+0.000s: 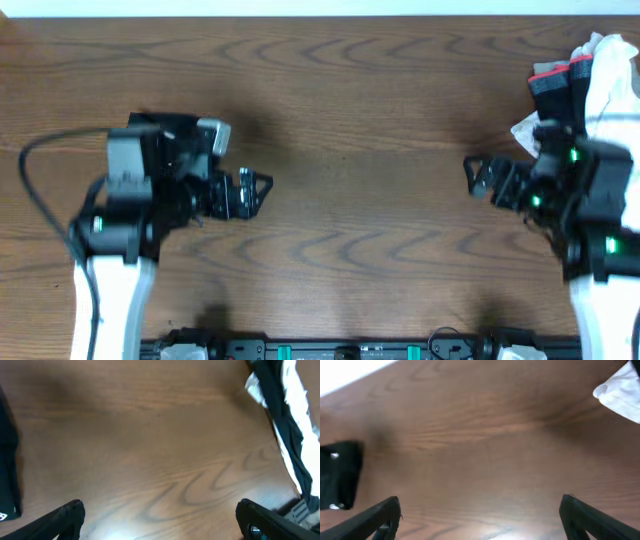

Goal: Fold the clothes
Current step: 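Reach the right gripper into the clothes pile and grasp the white T-shirt, then pull the white T-shirt leftward onto the table center with the right gripper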

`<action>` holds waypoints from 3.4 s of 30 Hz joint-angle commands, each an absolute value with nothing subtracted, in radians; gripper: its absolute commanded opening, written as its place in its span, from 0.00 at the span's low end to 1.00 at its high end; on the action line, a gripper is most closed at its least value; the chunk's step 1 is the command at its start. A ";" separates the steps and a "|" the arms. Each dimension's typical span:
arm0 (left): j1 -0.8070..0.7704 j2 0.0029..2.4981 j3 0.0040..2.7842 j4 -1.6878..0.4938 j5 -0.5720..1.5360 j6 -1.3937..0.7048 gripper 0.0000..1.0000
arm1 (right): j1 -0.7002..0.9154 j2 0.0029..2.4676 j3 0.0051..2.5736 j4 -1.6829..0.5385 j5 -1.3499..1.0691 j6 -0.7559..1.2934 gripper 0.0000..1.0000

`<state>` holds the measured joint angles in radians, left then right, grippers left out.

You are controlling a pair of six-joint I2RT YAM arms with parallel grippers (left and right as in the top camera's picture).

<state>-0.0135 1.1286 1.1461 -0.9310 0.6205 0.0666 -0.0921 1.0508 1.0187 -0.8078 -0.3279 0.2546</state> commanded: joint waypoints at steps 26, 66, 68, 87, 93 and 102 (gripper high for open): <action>-0.017 1.259 1.190 -0.994 0.609 0.123 0.99 | -0.742 1.964 1.644 -0.740 -0.282 0.231 0.87; -0.017 1.259 1.191 -0.994 0.609 0.123 0.99 | -0.781 2.064 1.673 -0.460 -0.896 0.330 0.01; -0.017 1.259 1.192 -0.994 0.609 0.123 0.99 | -0.764 2.003 1.673 -0.461 -0.948 0.330 0.01; -0.017 1.100 1.327 -1.058 0.456 0.123 0.98 | -0.302 1.667 1.673 -0.601 -0.879 0.265 0.01; -0.017 1.056 1.327 -1.107 0.437 0.123 0.98 | -0.083 1.668 1.673 -0.672 -0.785 0.206 0.02; -0.017 1.049 1.327 -1.130 0.363 0.123 0.98 | 0.270 1.669 1.673 -0.831 -0.500 0.120 0.27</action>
<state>-0.0143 1.0538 1.3136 -1.1217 0.3927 0.1097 0.2043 1.6749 1.6661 -0.8154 -0.6064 0.1936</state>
